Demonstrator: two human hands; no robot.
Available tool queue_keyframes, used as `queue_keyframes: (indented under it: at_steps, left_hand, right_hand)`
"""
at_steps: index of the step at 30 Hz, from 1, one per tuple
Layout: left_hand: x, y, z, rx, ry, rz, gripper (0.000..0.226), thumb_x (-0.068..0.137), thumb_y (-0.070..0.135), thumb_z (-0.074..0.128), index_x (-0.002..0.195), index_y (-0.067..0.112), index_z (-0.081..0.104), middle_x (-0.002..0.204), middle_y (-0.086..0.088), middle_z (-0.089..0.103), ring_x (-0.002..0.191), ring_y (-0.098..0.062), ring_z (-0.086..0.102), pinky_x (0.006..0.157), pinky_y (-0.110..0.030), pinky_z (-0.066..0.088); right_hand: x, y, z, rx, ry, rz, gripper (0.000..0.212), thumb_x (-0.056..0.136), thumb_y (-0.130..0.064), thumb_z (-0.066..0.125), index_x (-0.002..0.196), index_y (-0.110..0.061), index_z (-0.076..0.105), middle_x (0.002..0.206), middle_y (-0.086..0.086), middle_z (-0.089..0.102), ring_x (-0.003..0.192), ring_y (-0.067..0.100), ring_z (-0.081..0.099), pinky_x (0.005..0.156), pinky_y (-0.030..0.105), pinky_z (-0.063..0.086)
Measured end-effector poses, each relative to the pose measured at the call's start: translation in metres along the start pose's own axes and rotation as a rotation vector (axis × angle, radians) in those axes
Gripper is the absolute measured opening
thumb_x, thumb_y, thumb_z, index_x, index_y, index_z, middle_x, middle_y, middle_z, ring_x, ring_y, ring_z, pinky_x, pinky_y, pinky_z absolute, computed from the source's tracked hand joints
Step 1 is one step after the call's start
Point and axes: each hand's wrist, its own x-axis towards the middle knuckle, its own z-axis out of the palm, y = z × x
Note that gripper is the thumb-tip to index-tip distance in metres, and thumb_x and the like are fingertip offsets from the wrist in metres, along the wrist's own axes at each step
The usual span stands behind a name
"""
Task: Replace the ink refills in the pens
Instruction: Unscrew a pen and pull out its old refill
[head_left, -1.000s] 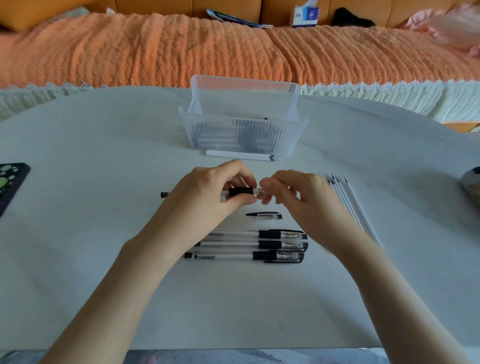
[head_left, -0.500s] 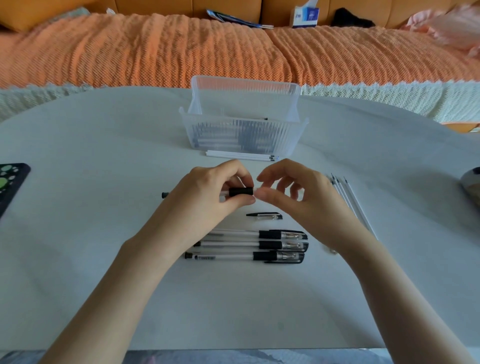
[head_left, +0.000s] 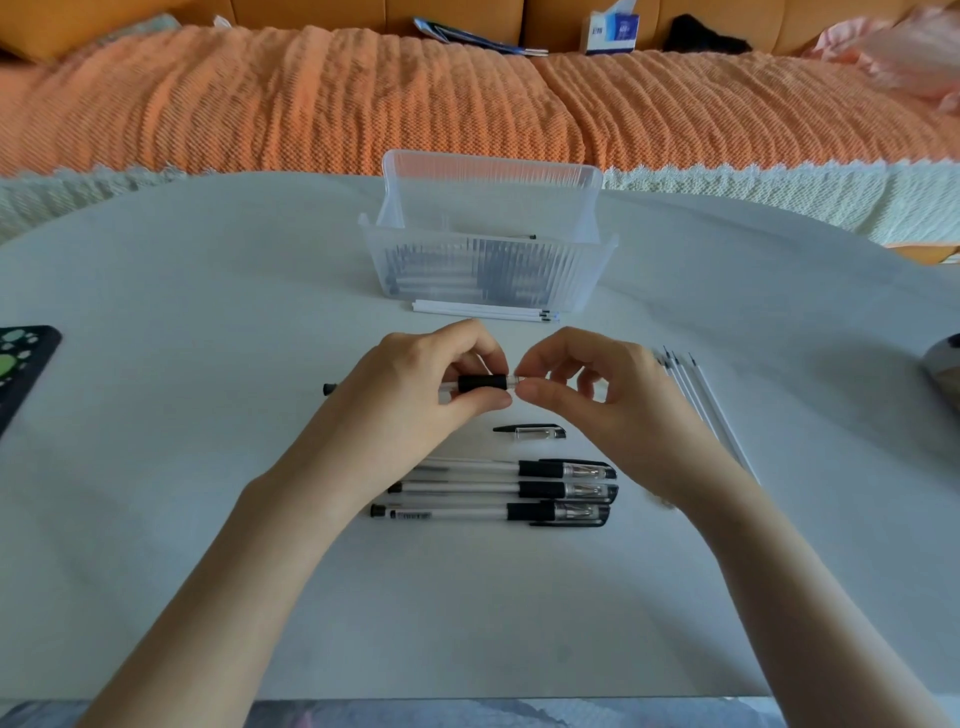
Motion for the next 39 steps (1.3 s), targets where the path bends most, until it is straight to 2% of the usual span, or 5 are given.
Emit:
queue_keyframes:
  at_steps: [5, 20, 25, 31, 39]
  left_hand:
    - [0.0, 0.001, 0.001, 0.006, 0.002, -0.008, 0.015, 0.076, 0.028, 0.074, 0.086, 0.025, 0.062, 0.083, 0.015, 0.069, 0.084, 0.004, 0.061, 0.069, -0.003, 0.039]
    - [0.0, -0.001, -0.007, 0.067, 0.06, -0.031, 0.01, 0.075, 0.029, 0.074, 0.083, 0.032, 0.071, 0.078, 0.022, 0.067, 0.082, 0.005, 0.061, 0.075, -0.02, 0.048]
    - [-0.001, 0.002, -0.006, 0.088, 0.113, 0.0, 0.011, 0.073, 0.027, 0.076, 0.083, 0.03, 0.073, 0.079, 0.017, 0.07, 0.079, -0.002, 0.064, 0.076, -0.032, 0.051]
    - [0.001, -0.011, -0.016, 0.046, 0.102, -0.072, 0.013, 0.073, 0.024, 0.077, 0.083, 0.03, 0.07, 0.077, 0.019, 0.066, 0.081, 0.007, 0.059, 0.07, -0.005, 0.041]
    - [0.001, -0.017, -0.022, 0.043, 0.065, -0.081, 0.015, 0.08, 0.022, 0.071, 0.088, 0.033, 0.067, 0.082, 0.019, 0.065, 0.085, 0.01, 0.057, 0.071, 0.001, 0.036]
  right_hand:
    - [0.0, 0.002, 0.001, -0.023, -0.024, 0.026, 0.009, 0.087, -0.03, 0.059, 0.082, -0.025, 0.065, 0.076, -0.009, 0.064, 0.061, 0.009, 0.05, 0.059, 0.013, 0.038]
    - [-0.001, 0.002, 0.0, -0.007, 0.011, 0.021, 0.017, 0.089, -0.029, 0.054, 0.076, -0.024, 0.063, 0.07, -0.011, 0.064, 0.068, 0.028, 0.054, 0.058, 0.028, 0.04]
    - [0.001, 0.002, 0.0, 0.03, -0.024, 0.045, 0.022, 0.092, -0.029, 0.051, 0.075, -0.023, 0.062, 0.072, -0.006, 0.065, 0.071, 0.012, 0.058, 0.07, 0.031, 0.047]
    - [-0.002, 0.015, -0.009, -0.171, -0.115, 0.034, 0.015, 0.078, -0.043, 0.067, 0.089, -0.035, 0.064, 0.087, -0.019, 0.061, 0.085, -0.001, 0.047, 0.07, 0.006, 0.034]
    - [0.0, 0.02, -0.006, -0.246, -0.059, 0.015, 0.004, 0.084, -0.028, 0.066, 0.088, -0.03, 0.066, 0.081, -0.017, 0.06, 0.081, -0.002, 0.051, 0.07, 0.006, 0.035]
